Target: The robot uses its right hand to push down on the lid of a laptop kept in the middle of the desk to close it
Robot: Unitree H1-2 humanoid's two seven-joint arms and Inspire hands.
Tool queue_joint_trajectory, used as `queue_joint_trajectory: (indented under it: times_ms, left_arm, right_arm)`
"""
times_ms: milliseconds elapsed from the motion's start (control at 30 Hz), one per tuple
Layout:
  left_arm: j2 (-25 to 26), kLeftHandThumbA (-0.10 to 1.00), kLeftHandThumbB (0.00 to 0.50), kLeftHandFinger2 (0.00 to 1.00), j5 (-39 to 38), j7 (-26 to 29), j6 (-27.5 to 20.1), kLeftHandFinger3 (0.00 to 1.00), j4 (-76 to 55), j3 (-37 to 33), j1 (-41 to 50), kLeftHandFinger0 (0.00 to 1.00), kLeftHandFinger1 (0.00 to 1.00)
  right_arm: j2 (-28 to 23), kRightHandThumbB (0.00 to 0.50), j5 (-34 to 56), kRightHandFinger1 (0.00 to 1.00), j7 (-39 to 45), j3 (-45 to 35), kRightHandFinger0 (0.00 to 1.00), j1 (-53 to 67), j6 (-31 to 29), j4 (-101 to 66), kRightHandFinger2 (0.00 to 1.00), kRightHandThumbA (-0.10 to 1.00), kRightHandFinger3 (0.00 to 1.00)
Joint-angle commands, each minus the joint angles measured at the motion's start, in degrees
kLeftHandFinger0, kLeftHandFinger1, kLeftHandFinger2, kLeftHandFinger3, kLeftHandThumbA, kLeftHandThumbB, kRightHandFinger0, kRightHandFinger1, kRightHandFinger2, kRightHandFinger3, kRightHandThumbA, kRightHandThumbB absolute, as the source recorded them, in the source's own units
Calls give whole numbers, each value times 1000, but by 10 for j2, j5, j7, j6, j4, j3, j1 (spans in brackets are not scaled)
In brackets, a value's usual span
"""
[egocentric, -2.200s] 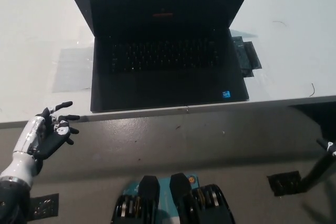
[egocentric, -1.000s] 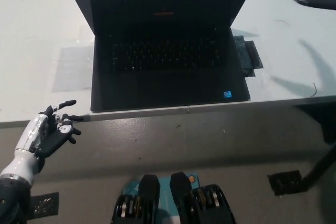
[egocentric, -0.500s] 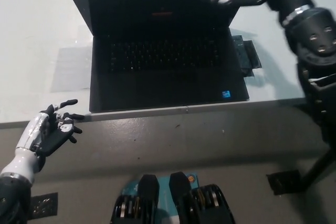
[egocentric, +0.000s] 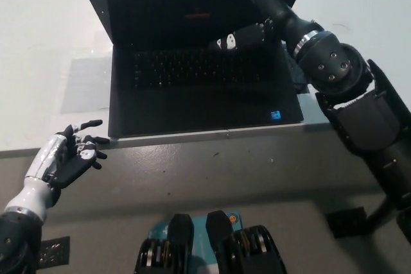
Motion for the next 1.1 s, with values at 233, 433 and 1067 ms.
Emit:
queue_joint_trajectory:
  times_ms: [233, 433, 1067]
  left_arm:
    - [16, 145, 0, 576, -3, -7, 12, 741, -7, 3, -12, 424, 460]
    - [18, 143, 3, 578, 2, -7, 12, 749, -8, 0, -8, 444, 468]
    - [28, 166, 0, 567, -1, -14, 12, 748, -1, 0, -29, 432, 457]
  right_arm:
    - [-15, 345, -53, 1000, -1, -20, 1000, -61, -76, 35, 996, 1000, 1000]
    - [-40, 378, -107, 1000, 32, 3, 1000, -70, -23, -3, 1000, 1000, 1000]
    - [-55, 431, -173, 486, 79, 23, 452, -53, 29, -53, 573, 1000, 768]
